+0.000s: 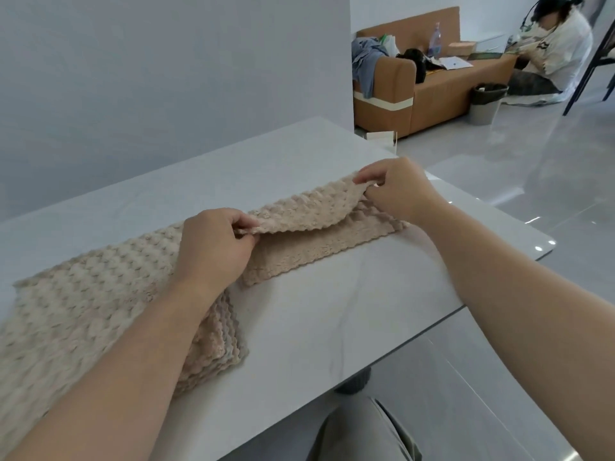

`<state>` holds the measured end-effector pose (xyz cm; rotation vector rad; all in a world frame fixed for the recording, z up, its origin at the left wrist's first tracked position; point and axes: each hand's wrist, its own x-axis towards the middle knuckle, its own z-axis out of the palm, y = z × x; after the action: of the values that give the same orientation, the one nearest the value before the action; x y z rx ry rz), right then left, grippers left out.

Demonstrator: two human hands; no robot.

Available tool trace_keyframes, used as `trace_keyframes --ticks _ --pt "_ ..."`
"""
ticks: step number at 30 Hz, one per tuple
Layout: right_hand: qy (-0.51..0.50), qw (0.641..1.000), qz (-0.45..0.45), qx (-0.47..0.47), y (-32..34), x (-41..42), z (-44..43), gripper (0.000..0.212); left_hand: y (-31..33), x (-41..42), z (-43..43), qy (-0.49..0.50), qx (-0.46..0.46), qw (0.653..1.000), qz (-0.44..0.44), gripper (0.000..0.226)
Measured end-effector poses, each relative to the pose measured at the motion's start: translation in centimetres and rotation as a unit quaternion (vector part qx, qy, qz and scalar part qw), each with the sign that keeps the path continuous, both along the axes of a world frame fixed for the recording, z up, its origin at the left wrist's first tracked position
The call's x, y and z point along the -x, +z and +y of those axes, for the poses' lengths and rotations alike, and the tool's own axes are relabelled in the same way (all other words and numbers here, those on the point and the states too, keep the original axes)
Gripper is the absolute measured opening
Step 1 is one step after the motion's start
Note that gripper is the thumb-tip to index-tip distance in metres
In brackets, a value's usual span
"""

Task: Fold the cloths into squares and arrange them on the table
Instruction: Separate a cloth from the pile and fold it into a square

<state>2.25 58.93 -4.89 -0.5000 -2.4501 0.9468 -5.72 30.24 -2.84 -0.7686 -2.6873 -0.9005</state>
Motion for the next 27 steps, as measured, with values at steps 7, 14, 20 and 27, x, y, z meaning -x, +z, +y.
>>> trace_keyframes --ticks 7,14,20,27 --pt "-0.010 0.999 0.007 -0.040 -2.3 -4.6 -0.5 0.026 -1.5 -1.9 -0.5 -0.043 0.050 0.998 -0.006 0.005" --pt "-0.035 0.997 0.052 -0.050 -3.0 -4.8 -0.8 0.016 -2.3 -2.4 -1.0 -0.047 0.051 0.997 0.018 0.008" --pt "-0.017 0.993 0.058 -0.101 -3.5 -4.8 -0.9 0.009 -3.1 -2.2 -1.5 -0.057 0.043 0.997 0.019 0.015" --pt "-0.008 0.989 0.062 -0.135 -3.9 -4.7 -1.0 0.011 -3.6 -2.7 -1.8 -0.079 0.069 0.991 0.084 0.004"
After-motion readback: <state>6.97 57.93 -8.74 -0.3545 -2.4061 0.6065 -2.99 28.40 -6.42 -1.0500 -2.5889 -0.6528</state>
